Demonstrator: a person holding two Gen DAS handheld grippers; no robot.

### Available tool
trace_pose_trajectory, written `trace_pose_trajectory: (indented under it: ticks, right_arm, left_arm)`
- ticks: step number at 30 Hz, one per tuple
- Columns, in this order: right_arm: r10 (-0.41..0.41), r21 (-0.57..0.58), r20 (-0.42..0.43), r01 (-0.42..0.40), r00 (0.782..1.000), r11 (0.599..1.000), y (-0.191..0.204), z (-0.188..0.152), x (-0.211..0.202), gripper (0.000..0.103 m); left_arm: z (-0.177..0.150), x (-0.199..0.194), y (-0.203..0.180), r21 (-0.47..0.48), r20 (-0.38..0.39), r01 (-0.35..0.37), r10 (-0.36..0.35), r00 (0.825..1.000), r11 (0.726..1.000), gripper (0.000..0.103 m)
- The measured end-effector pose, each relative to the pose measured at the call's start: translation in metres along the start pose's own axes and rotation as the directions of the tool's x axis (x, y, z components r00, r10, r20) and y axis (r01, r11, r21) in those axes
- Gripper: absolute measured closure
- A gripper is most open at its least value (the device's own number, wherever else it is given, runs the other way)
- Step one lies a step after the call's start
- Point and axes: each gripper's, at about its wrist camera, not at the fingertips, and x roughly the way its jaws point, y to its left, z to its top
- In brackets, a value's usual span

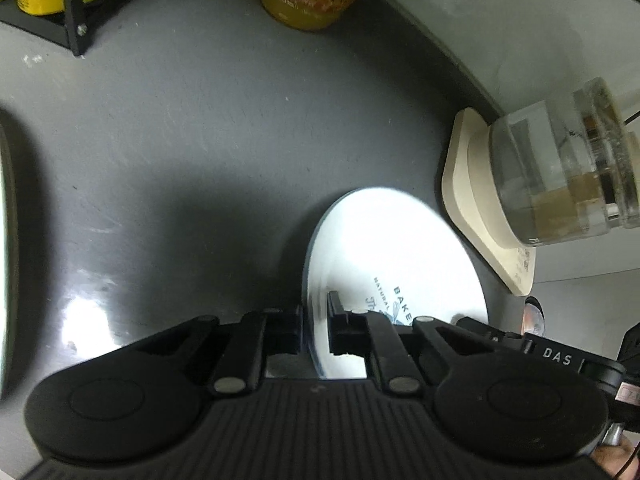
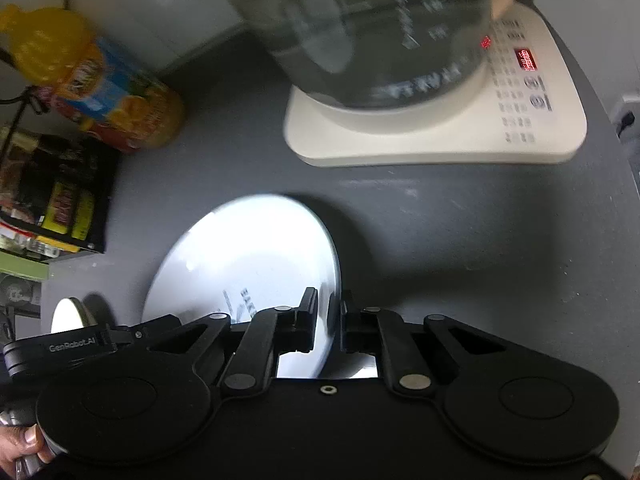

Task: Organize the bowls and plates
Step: 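Close both grippers on the 'Bakery' plate rim and lift it, then carry the 'Bakery' plate with both grippers over the plate stack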

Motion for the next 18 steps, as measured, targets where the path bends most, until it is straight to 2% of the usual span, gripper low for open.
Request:
trace_pose_trajectory:
  ticks: [6, 18]
  right_arm:
    - [0.018, -0.038, 0.042, -0.016, 0.999, 0.999, 0.026, -0.008, -0.011, 0.093]
    - [0.053, -0.068, 0.062, -0.049, 0.997, 0.997, 0.084, -0.032, -0.014, 0.093]
  left_arm:
    - [0.001, -0.021, 0.013, -0.014, 0.034, 0.008, -0.008, 0.999, 1.000, 0.094]
    - [0.002, -0.072, 0.050, -0.032, 0.084, 0.032, -0.029, 0.996, 0.999, 0.094]
